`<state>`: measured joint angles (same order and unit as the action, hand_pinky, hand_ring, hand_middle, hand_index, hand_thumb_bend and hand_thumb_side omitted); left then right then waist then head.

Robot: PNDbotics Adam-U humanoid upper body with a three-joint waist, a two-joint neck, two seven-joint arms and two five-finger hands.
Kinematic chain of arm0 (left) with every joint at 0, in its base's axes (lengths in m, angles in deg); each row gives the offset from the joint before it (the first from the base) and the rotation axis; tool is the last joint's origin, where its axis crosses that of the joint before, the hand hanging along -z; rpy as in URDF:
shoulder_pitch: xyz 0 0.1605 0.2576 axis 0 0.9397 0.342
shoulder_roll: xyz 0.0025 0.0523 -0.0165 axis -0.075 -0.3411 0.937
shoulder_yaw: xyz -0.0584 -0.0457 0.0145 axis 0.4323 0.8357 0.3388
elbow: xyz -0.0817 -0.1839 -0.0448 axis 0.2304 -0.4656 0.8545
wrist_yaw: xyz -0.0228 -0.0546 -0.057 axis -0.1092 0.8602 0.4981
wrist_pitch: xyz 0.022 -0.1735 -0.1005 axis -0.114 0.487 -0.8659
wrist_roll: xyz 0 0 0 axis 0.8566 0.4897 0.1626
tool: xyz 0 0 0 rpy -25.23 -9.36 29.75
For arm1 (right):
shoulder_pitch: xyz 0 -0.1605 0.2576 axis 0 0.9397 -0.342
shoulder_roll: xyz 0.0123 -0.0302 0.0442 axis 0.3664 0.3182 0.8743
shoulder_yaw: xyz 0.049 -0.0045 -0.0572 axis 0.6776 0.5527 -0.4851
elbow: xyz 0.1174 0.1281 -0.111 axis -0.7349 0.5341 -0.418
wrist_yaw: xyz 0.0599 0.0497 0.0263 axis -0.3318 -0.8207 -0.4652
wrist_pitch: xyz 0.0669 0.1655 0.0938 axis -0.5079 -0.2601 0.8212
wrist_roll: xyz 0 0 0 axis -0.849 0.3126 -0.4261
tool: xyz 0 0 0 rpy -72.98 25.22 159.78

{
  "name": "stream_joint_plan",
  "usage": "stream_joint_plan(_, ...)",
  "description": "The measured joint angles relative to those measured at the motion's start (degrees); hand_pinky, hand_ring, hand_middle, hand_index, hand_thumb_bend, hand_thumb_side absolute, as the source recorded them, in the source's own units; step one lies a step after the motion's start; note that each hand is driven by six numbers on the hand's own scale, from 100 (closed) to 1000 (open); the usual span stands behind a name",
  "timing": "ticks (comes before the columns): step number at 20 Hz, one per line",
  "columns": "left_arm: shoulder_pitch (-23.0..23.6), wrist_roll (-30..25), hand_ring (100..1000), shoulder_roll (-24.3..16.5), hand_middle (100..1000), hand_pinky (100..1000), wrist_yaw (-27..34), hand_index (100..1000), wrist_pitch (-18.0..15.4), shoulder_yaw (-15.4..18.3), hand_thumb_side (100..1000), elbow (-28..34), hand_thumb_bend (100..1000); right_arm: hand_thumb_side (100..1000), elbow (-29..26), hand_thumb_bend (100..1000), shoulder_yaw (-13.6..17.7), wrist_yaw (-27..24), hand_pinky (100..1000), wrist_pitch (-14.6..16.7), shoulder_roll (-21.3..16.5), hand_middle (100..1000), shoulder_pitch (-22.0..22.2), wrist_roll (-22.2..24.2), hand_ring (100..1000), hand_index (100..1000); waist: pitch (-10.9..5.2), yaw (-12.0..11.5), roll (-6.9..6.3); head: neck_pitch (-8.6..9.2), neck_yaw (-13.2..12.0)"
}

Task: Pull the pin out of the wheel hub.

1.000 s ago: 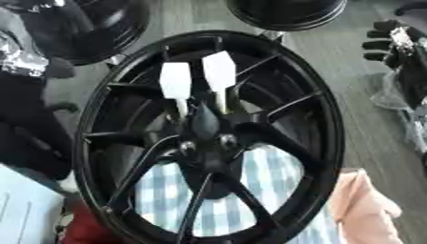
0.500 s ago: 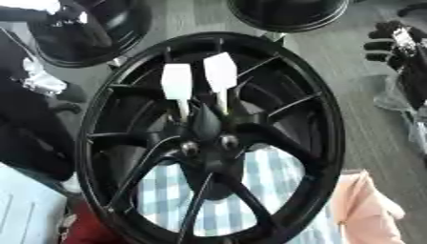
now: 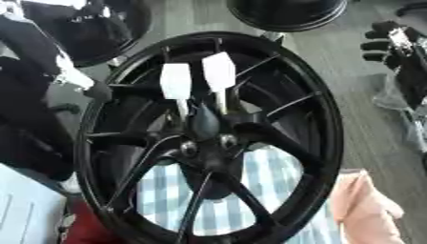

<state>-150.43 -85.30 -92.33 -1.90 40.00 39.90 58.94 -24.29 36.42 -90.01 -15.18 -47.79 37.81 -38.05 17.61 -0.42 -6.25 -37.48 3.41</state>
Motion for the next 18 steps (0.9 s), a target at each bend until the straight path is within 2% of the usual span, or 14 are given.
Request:
stream_joint_plan(8, -1.31, -1.34, 848, 2.54, 788, 896, -3.70, 829, 2.01, -2.61, 305, -0.73, 670, 712, 0.23, 100, -0.29, 0.05, 755, 0.01, -0.10, 714, 0.01, 0.05, 744, 780, -0.31, 0.02, -0.16, -0.22, -0.87)
stream_joint_plan(18, -1.42, -1.74, 829, 4.54, 761, 889, -8.20, 808, 2.22, -4.91, 313, -3.11, 646, 710, 0.23, 100, -0.32, 0.17, 754, -0.06, -0.10, 711, 0.00, 0.15, 745, 780, -0.39, 0.35, -0.33, -0.54, -1.43)
